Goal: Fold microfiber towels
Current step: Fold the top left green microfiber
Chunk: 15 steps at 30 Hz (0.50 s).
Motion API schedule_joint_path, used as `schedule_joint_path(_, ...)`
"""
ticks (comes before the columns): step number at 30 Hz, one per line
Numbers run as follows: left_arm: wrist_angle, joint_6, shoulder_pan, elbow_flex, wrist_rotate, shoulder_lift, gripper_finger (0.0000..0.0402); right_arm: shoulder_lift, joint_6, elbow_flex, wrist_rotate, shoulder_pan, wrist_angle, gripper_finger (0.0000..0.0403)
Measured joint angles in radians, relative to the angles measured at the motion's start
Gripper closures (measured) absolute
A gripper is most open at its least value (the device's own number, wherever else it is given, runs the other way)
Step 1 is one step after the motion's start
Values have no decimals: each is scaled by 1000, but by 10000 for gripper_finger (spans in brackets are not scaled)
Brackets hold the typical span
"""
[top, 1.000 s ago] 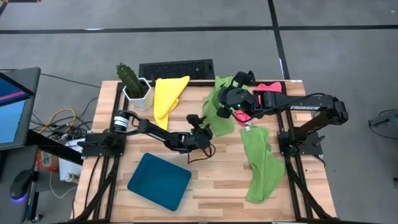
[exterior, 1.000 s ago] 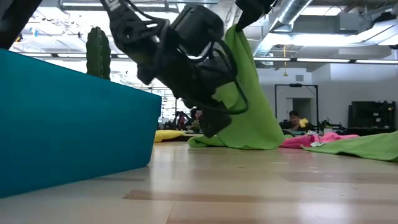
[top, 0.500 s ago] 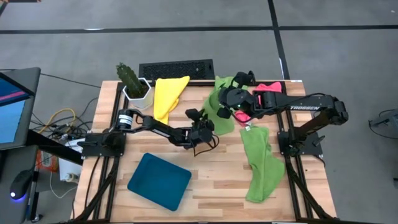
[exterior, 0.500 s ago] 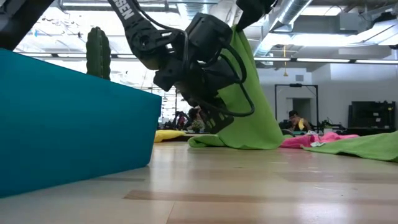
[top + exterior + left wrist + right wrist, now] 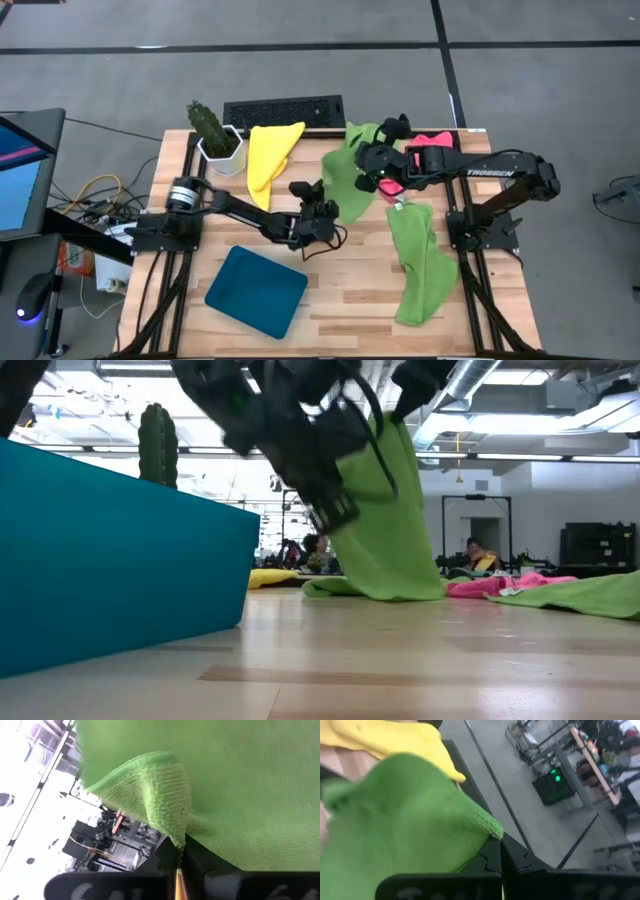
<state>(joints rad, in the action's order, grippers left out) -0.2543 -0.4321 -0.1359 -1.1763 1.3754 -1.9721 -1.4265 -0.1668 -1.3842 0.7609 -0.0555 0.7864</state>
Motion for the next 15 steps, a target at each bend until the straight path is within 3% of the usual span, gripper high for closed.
schedule_joint_path(9,379,203,-5,58,-46,347,401,1,72,0,0,32,63,394)
schedule_joint_path(15,637,307,25,65,-259,567,401,2,116,0,0,78,91,394)
